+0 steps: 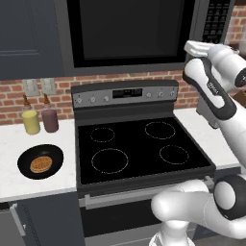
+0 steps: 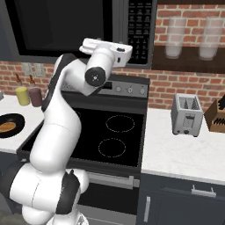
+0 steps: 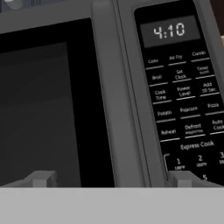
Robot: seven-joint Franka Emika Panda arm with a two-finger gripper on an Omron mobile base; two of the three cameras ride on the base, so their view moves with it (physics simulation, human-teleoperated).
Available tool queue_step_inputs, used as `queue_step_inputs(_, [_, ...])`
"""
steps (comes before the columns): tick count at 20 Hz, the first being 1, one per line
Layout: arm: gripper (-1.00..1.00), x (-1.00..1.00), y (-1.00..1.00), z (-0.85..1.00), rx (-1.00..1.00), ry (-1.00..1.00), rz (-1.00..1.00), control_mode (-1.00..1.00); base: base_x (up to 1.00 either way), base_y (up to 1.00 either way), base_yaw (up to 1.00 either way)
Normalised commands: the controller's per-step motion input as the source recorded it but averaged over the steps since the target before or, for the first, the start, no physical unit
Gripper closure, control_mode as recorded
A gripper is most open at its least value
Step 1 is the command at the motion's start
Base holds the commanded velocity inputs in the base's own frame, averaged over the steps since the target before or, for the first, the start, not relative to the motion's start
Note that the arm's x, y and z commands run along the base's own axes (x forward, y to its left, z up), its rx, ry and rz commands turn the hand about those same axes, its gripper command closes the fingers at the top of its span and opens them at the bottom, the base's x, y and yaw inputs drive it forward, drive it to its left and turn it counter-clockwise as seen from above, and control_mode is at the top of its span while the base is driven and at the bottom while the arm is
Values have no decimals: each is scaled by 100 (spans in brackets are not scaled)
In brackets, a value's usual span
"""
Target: Open the microwave, place the bowl with waffle inside the microwave, then close the microwave door and turn it on.
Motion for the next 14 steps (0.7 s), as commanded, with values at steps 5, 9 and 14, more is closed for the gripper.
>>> queue_step_inputs(5, [-100, 26, -20, 0, 0, 0, 3, -100, 0, 0, 0])
queue_step_inputs(9, [-100, 28, 0, 0, 0, 0, 0, -100, 0, 0, 0])
queue_step_inputs(14, [-100, 35, 0, 0, 0, 0, 0, -100, 0, 0, 0])
